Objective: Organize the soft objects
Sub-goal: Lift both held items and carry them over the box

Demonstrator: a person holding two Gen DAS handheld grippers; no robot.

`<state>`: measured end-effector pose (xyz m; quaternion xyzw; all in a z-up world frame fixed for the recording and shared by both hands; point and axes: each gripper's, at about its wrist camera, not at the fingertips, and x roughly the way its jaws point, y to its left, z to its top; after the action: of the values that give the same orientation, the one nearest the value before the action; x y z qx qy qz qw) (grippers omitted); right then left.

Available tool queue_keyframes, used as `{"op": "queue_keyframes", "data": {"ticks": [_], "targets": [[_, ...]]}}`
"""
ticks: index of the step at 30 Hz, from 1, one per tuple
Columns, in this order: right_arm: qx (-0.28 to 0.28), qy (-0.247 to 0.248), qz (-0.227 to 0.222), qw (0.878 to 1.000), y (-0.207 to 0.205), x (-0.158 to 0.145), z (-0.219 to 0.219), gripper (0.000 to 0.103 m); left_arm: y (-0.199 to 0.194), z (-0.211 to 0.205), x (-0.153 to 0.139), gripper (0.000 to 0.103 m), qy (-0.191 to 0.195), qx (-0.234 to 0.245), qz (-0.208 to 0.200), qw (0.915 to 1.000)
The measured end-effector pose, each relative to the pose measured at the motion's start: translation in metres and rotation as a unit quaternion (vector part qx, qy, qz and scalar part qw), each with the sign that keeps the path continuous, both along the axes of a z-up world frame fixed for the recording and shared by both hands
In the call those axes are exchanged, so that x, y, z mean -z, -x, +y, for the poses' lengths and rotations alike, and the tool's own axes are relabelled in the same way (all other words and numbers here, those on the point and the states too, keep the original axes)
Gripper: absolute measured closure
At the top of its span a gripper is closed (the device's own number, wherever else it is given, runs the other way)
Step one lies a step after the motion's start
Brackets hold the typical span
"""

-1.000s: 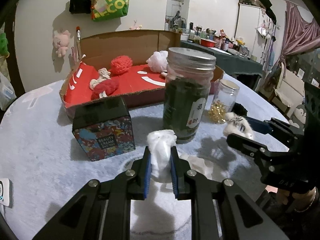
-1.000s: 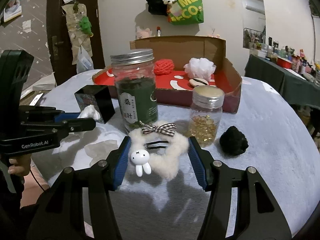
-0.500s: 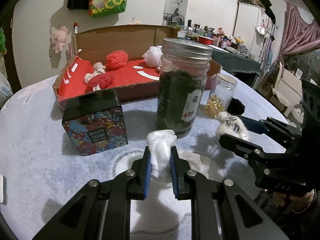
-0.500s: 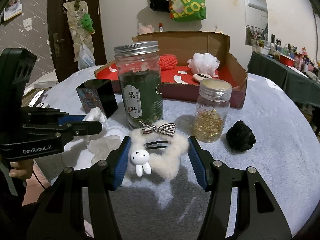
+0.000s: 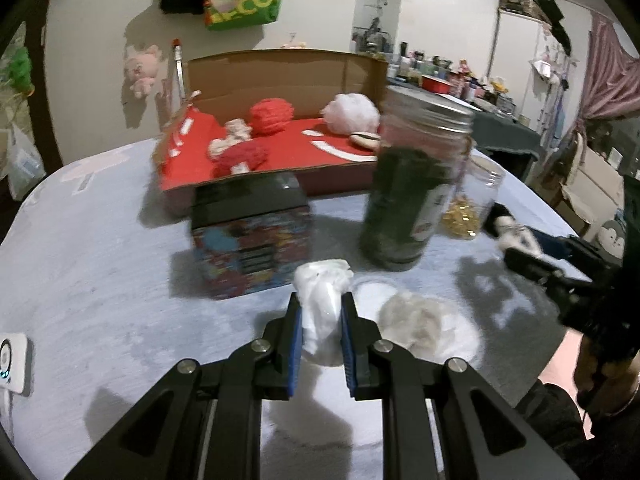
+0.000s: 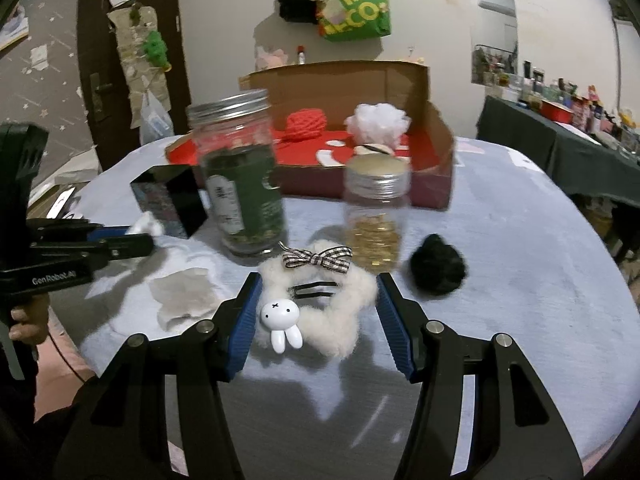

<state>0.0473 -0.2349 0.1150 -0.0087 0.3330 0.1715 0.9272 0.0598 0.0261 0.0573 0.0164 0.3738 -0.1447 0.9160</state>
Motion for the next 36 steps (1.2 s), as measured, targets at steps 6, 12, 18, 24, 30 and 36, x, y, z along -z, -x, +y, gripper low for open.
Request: {"op": "queue_keyframes", "data": {"ticks": [6, 12, 18, 24, 30, 36], "targets": [[0.019, 0.011, -0.004, 1.000, -0.001, -0.007, -0.022, 0.048, 0.001, 0.030, -0.004, 0.085, -0.007, -0.035, -0.005, 0.9994], [0.026, 0.025, -0.009, 0.999, -0.008, -0.014, -0.035, 0.048, -0.003, 0.054, -0.005, 0.085, -0.015, -0.056, -0.005, 0.9983], [0.021, 0.050, -0.012, 0.998, -0.020, -0.019, -0.045, 0.048, -0.015, 0.065, -0.005, 0.085, -0.032, -0.049, -0.007, 0.9983], [0.016, 0.079, -0.010, 0.997, -0.037, -0.021, -0.052, 0.048, -0.025, 0.073, -0.005, 0.085, -0.046, -0.036, -0.011, 0.9982], [-0.005, 0.113, -0.008, 0.994, -0.056, -0.023, -0.054, 0.048, -0.042, 0.081, -0.004, 0.085, -0.058, -0.018, -0.009, 0.9981], [-0.028, 0.128, 0.001, 0.991, -0.079, -0.025, -0.054, 0.048, -0.058, 0.082, -0.014, 0.085, -0.063, -0.001, -0.014, 0.9979]]}}
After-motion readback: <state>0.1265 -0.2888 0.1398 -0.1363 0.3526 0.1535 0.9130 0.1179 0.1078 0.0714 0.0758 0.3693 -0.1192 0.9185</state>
